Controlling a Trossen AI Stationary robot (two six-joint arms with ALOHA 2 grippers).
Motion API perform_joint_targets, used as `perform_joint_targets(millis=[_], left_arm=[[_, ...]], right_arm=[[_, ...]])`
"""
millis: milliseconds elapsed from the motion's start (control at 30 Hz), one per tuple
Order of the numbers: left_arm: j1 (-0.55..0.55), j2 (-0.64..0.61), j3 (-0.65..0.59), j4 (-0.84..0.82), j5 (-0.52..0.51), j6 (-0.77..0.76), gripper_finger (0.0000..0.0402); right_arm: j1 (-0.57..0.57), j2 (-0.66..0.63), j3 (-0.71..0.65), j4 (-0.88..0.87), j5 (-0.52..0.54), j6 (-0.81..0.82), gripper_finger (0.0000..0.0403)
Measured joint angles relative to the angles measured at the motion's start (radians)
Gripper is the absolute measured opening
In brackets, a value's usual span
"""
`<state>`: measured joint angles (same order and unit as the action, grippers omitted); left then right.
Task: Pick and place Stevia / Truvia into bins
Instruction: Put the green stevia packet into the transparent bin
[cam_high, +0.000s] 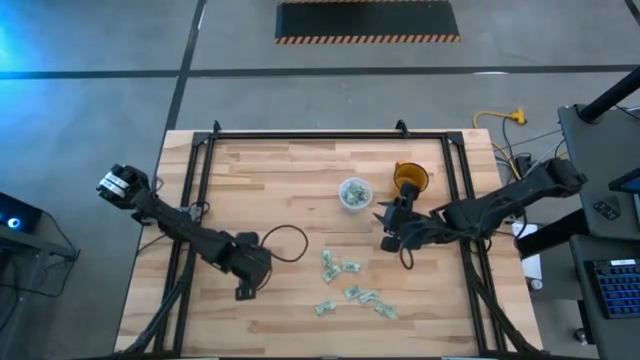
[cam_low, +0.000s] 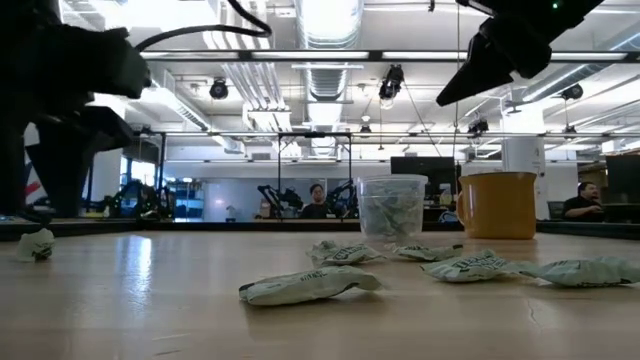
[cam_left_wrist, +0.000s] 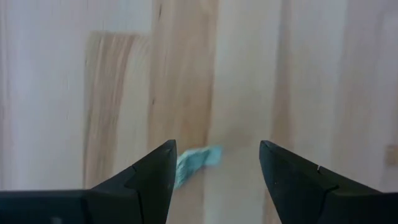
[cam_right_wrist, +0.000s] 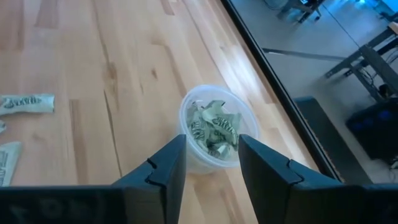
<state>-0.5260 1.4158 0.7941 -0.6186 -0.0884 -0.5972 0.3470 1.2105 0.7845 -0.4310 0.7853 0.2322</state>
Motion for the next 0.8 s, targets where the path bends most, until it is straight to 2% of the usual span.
perform_joint_targets(millis=[367,800], left_arm=[[-0.012,0.031,-0.020,-0.029,-0.030,0.054,0.0212],[-0.011,0.077,-0.071,0.018,-0.046,0.054,0.0211]], right_arm=[[0.000,0.049,0.000,0.001,0.000,-0.007,0.0128],[0.000,0.050,0.000,0.002,0.000,-0.004,0.0122]])
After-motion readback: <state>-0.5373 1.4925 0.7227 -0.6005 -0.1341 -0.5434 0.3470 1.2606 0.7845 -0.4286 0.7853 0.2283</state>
